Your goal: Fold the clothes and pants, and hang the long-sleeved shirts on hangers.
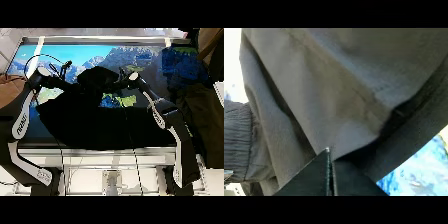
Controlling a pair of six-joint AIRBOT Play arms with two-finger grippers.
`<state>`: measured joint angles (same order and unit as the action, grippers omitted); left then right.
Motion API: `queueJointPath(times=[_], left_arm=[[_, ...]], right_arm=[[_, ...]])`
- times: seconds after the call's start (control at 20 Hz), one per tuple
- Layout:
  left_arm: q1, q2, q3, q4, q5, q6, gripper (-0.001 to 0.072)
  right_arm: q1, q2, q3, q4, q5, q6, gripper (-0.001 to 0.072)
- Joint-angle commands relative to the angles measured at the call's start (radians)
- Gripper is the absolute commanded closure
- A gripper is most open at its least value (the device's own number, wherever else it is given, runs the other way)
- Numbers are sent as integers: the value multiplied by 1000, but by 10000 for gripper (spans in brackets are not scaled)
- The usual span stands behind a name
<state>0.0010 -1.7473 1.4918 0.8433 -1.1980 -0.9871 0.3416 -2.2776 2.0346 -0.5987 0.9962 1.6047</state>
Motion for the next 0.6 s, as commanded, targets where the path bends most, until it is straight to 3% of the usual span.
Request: queueJointPath(times=[0.0, 0.15, 0.35, 0.55], left_arm=[[18, 2, 0, 4, 0, 0, 689], [113, 15, 0, 23, -19, 0, 689], [381, 58, 0, 91, -42, -62, 689], [648, 95, 0, 91, -40, -88, 690]], right_arm=[[-9, 3, 2, -11, -26, 6, 702], [-73, 52, 1, -42, 74, -2, 703], [-216, 205, 1, -283, 282, 0, 703], [-339, 346, 1, -358, 304, 11, 703]])
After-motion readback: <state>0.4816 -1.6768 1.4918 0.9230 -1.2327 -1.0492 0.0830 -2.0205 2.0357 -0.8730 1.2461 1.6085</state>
